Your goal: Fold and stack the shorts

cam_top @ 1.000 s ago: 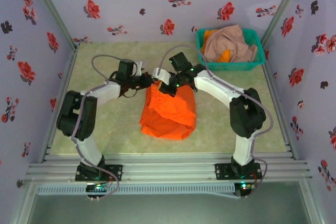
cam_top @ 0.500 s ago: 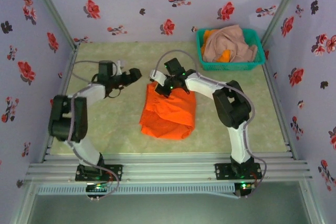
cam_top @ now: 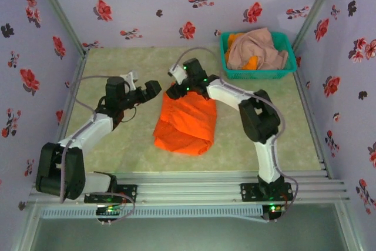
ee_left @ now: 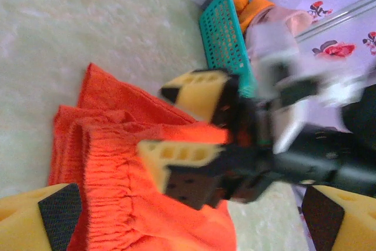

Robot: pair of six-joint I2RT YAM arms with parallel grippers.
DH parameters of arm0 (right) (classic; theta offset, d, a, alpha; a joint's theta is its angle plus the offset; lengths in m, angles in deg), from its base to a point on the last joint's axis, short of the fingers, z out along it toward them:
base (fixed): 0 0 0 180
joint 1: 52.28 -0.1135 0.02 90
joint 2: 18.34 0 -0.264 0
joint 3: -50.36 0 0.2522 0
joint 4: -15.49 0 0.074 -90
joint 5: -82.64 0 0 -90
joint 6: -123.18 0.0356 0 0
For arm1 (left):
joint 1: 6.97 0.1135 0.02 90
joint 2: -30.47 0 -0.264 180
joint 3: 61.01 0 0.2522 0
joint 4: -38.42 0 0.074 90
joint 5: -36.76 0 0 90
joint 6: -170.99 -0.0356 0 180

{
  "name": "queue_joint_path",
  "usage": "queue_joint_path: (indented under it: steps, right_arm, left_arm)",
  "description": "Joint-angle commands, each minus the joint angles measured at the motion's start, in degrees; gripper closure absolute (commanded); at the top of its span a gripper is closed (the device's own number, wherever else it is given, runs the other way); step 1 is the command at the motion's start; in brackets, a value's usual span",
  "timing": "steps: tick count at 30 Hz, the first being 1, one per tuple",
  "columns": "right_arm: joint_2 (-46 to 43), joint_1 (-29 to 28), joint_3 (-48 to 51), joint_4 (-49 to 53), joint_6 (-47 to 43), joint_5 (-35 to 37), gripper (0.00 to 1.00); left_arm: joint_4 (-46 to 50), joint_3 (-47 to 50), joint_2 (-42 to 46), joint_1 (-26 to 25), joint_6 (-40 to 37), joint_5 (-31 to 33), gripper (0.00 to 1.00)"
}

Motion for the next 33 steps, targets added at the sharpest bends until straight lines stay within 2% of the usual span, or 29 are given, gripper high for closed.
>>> queue_joint_path:
  steps: [1, 5, 7, 13, 22, 30, 33]
  right_arm:
    - [-12.24, 2.83, 6.02, -4.92, 10.64, 2.62, 0.16]
    - [-23.38, 5.9, 19.2, -7.03, 22.62, 5.78, 0.09]
    - [-27.68, 7.18, 24.1, -5.18, 29.51, 8.61, 0.01]
    - [-34.1, 9.52, 34.14, 0.04, 39.85, 6.75, 0.01]
    - [-30.28, 12.43, 37.13, 8.19, 45.15, 0.66, 0.04]
    - [-19.4, 13.0, 34.98, 5.7, 45.62, -5.07, 0.14]
    - [-16.26, 12.91, 34.21, 4.21, 45.9, -7.04, 0.21]
  left_arm:
    - [-3.41, -1.49, -2.02, -1.77, 5.66, -1.42, 0.01]
    - [-4.13, -6.15, -7.19, -6.55, 9.35, -3.1, 0.01]
    - [-6.11, -7.35, -9.81, -9.01, 11.46, -3.33, 0.01]
    - [-10.28, -7.86, -19.24, -14.1, 12.88, -2.97, 0.01]
    - [-8.52, 2.79, -22.03, -14.03, 8.05, 2.65, 0.01]
    - [-10.26, 7.13, -21.74, -13.87, 8.12, 3.71, 0.01]
    - [-10.34, 7.36, -21.51, -13.87, 8.03, 3.71, 0.01]
